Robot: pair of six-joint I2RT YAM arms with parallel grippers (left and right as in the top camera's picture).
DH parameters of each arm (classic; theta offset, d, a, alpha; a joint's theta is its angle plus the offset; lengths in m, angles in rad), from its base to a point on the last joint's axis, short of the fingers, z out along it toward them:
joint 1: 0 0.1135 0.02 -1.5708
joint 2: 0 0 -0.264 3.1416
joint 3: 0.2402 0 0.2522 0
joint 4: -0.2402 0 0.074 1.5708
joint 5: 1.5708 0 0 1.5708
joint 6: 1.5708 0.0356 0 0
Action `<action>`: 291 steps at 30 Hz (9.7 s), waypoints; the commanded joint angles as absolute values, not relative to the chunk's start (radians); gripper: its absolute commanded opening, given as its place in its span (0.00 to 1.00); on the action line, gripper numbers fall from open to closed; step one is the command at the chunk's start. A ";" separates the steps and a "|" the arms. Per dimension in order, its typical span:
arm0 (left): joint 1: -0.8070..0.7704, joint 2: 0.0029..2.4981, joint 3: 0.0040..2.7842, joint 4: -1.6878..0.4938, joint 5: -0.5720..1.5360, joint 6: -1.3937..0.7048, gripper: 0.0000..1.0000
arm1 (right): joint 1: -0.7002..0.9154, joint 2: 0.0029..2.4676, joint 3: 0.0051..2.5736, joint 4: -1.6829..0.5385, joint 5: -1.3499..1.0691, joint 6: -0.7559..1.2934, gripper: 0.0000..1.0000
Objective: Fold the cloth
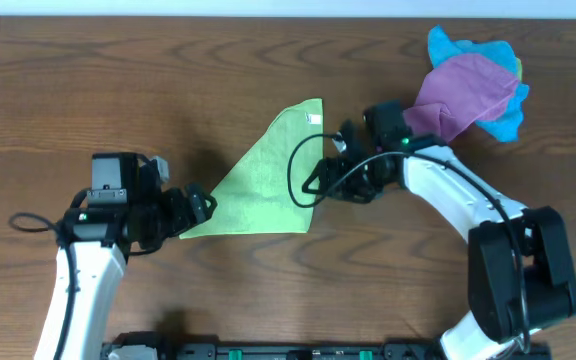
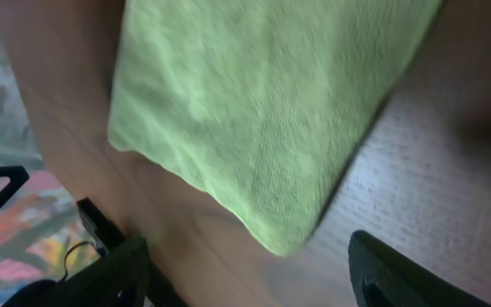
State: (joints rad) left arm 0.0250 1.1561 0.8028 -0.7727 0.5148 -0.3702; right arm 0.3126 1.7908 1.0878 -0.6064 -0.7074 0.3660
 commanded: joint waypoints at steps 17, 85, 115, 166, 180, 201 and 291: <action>0.023 1.274 0.770 -0.748 0.540 -0.427 0.96 | 0.391 1.802 0.934 -0.354 -0.658 0.546 0.68; 0.007 1.276 0.713 -0.622 0.657 -0.507 0.95 | 0.466 1.262 0.935 -0.429 -0.472 0.594 0.02; -0.192 1.295 0.316 0.062 0.691 -1.025 0.95 | 0.466 1.262 0.935 -0.450 -0.467 0.606 0.02; -0.182 1.592 0.392 0.581 0.945 -1.076 0.06 | 0.465 1.267 0.923 -0.757 -0.023 0.545 0.51; -0.039 1.548 0.450 0.581 1.066 -1.043 0.06 | 0.465 1.275 0.591 -0.426 -0.399 0.734 0.52; -0.038 1.548 0.479 0.581 1.079 -1.021 0.06 | 0.713 1.484 0.508 -0.017 -0.310 1.081 0.55; 0.099 1.740 1.168 0.257 1.000 -0.820 0.06 | 0.315 1.746 1.328 -0.198 -0.258 0.591 0.02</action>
